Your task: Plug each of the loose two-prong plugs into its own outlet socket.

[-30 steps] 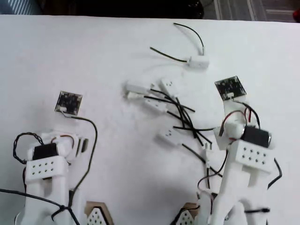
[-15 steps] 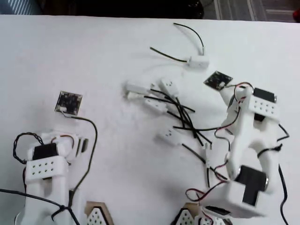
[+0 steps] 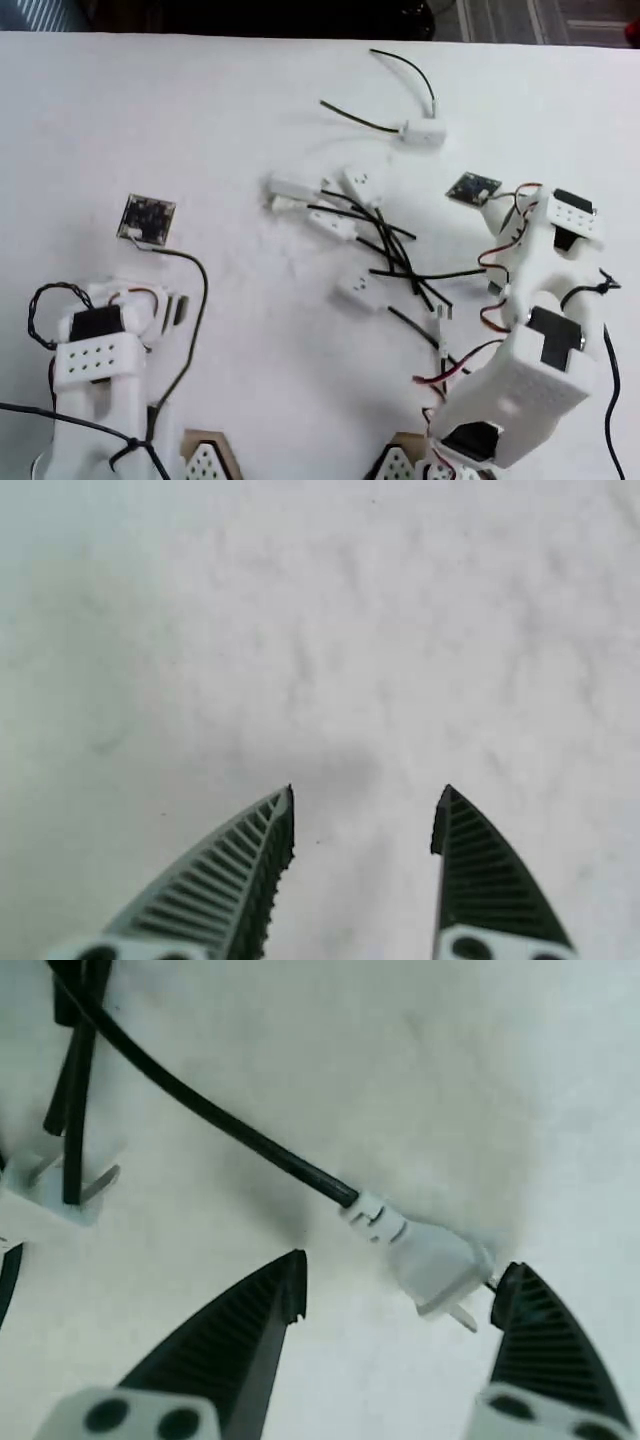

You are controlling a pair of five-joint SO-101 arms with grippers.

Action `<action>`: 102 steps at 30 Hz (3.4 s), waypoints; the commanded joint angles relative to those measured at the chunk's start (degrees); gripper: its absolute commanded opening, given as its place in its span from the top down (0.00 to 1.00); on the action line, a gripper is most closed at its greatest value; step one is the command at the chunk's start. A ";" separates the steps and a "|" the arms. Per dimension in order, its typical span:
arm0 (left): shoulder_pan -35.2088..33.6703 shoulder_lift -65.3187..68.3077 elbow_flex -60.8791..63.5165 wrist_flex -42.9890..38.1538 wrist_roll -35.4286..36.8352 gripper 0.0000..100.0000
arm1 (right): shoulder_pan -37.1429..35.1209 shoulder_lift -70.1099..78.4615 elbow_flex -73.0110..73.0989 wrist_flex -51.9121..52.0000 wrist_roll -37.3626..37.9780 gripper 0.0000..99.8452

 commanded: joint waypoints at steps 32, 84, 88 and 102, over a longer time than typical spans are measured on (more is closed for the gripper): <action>-0.04 -1.27 0.00 -0.88 -0.18 0.77 | 6.99 -13.67 -2.02 10.33 -39.12 0.98; -0.04 -1.27 0.00 -0.88 -0.18 0.77 | 6.73 -7.87 12.22 -11.38 -12.75 0.84; -0.04 -1.27 0.00 -0.88 -0.18 0.77 | 7.16 -6.20 10.90 -12.35 -12.75 0.89; -0.04 -1.27 0.00 -0.88 -0.26 0.77 | 6.73 -7.60 7.91 -2.59 -13.63 0.96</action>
